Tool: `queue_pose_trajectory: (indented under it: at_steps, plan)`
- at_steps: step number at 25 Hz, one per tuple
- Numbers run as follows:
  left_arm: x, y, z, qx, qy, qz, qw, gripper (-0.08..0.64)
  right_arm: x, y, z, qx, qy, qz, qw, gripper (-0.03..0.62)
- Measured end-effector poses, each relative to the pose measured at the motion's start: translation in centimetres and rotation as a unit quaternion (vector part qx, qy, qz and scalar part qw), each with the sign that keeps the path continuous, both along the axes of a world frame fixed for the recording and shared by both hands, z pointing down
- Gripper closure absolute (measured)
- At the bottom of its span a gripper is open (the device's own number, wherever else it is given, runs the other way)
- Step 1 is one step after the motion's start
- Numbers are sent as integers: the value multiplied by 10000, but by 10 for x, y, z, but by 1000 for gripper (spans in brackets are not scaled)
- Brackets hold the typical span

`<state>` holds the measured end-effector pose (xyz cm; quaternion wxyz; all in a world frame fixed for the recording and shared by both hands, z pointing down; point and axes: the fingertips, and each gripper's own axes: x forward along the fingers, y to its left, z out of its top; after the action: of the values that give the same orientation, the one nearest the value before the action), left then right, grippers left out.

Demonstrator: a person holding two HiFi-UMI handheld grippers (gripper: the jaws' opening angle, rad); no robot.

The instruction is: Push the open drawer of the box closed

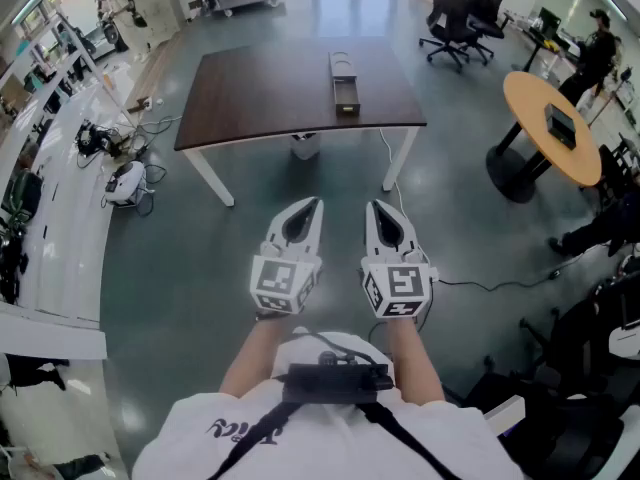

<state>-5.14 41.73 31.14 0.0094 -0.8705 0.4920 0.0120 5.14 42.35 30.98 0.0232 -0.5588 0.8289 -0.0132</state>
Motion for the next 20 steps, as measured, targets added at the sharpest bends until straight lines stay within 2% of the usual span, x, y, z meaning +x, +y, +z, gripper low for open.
queue_pose_trajectory:
  at_steps: [14, 20]
  plan:
    - [-97, 6, 17, 0, 63, 132, 9999, 549, -107, -1, 18, -98, -154, 24, 9998, 595]
    - [-113, 3, 35, -189, 137, 177, 9996, 549, -125, -5, 34, -259, -50, 28, 9996, 595]
